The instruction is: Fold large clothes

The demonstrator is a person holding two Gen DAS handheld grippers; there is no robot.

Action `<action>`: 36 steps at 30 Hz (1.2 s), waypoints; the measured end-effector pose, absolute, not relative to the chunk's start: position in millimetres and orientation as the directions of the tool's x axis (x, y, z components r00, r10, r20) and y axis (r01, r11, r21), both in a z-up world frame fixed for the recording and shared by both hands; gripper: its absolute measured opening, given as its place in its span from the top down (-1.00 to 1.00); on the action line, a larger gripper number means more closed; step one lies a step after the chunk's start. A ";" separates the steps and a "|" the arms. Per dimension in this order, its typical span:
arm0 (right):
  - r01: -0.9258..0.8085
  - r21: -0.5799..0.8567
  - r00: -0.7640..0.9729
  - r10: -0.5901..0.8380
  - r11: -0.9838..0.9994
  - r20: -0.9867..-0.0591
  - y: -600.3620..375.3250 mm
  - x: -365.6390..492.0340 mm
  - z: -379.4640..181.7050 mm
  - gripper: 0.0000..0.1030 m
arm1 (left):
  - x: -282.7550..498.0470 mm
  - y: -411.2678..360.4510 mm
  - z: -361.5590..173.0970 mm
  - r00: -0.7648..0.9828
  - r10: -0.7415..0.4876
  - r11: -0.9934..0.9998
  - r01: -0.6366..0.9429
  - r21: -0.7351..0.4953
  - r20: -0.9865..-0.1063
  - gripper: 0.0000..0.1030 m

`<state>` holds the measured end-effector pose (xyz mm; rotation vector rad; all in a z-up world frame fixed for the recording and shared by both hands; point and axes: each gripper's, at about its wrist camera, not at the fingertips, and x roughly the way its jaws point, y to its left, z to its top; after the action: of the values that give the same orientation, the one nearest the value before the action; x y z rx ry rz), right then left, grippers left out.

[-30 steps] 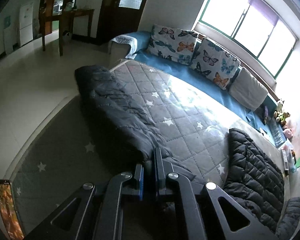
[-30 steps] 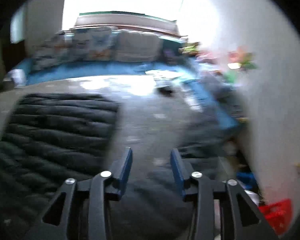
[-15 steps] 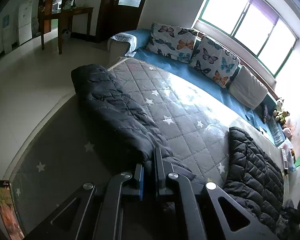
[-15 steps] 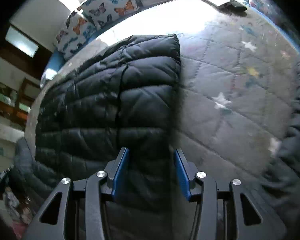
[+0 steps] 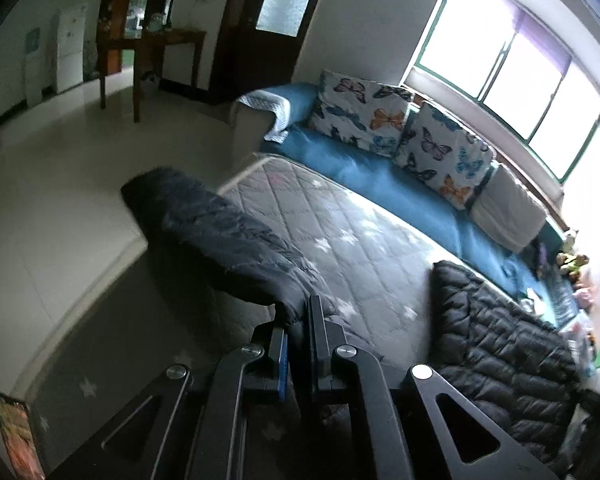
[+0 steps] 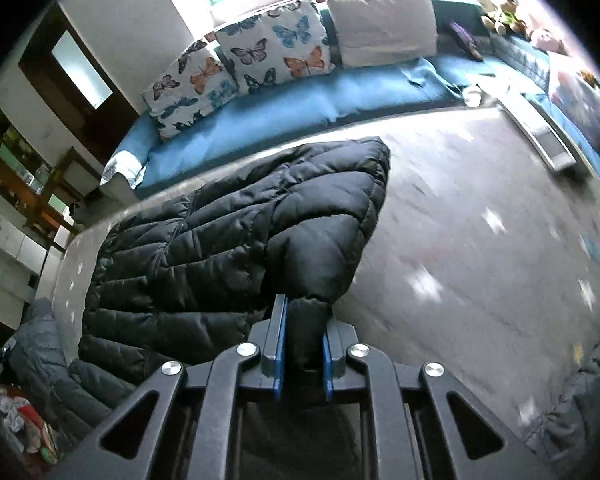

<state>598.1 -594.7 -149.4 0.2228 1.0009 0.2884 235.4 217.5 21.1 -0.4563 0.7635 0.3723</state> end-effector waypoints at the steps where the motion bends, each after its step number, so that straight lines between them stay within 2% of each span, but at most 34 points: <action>1: -0.133 0.307 0.499 0.331 0.942 -0.801 -590.6 605.2 -153.7 0.66 | 239.9 222.4 16.3 0.646 0.171 0.830 -0.502 -0.244 -0.744 0.85; 4: -0.151 0.247 0.401 0.287 0.957 -0.870 -572.1 617.3 -175.8 0.59 | 249.5 240.3 -1.9 0.599 0.121 0.823 -0.506 -0.257 -0.792 0.85; 11: -0.251 0.130 0.383 0.221 0.959 -0.897 -569.2 567.6 -145.2 0.54 | 233.6 245.7 -10.1 0.550 0.093 0.846 -0.483 -0.225 -0.830 0.72; 15: -0.378 0.127 0.315 0.256 0.917 -0.914 -548.0 516.9 -139.6 0.54 | 209.4 237.3 -6.4 0.547 0.081 0.860 -0.461 -0.220 -0.833 0.62; 20: -0.504 0.104 0.196 0.230 0.858 -0.953 -530.6 442.4 -176.2 0.54 | 166.6 232.2 -3.5 0.548 0.040 0.875 -0.423 -0.235 -0.836 0.56; 24: -0.532 -0.009 0.177 0.101 0.847 -0.979 -532.8 408.5 -206.2 0.54 | 134.3 227.9 6.8 0.539 0.047 0.896 -0.395 -0.203 -0.841 0.56; 26: -0.534 -0.032 0.216 0.099 0.845 -0.971 -529.8 401.4 -191.2 0.54 | 117.2 218.6 17.1 0.554 0.036 0.913 -0.357 -0.197 -0.832 0.56; 29: -0.590 -0.001 0.240 0.175 0.808 -0.955 -509.4 387.3 -163.0 0.54 | 102.0 187.4 34.7 0.582 -0.013 0.946 -0.255 -0.198 -0.813 0.56; 32: -0.651 0.049 0.210 0.242 0.757 -0.947 -479.6 377.0 -154.9 0.53 | 93.6 137.5 42.9 0.582 -0.125 0.970 -0.098 -0.221 -0.804 0.56; 36: -0.720 0.111 0.114 0.274 0.685 -0.955 -441.9 355.9 -185.5 0.53 | 87.8 63.1 32.5 0.514 -0.311 0.949 0.123 -0.290 -0.800 0.56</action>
<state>355.9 -441.9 -185.5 -0.4327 1.2581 0.7624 87.8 63.1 32.5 -0.2067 0.9992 -0.2627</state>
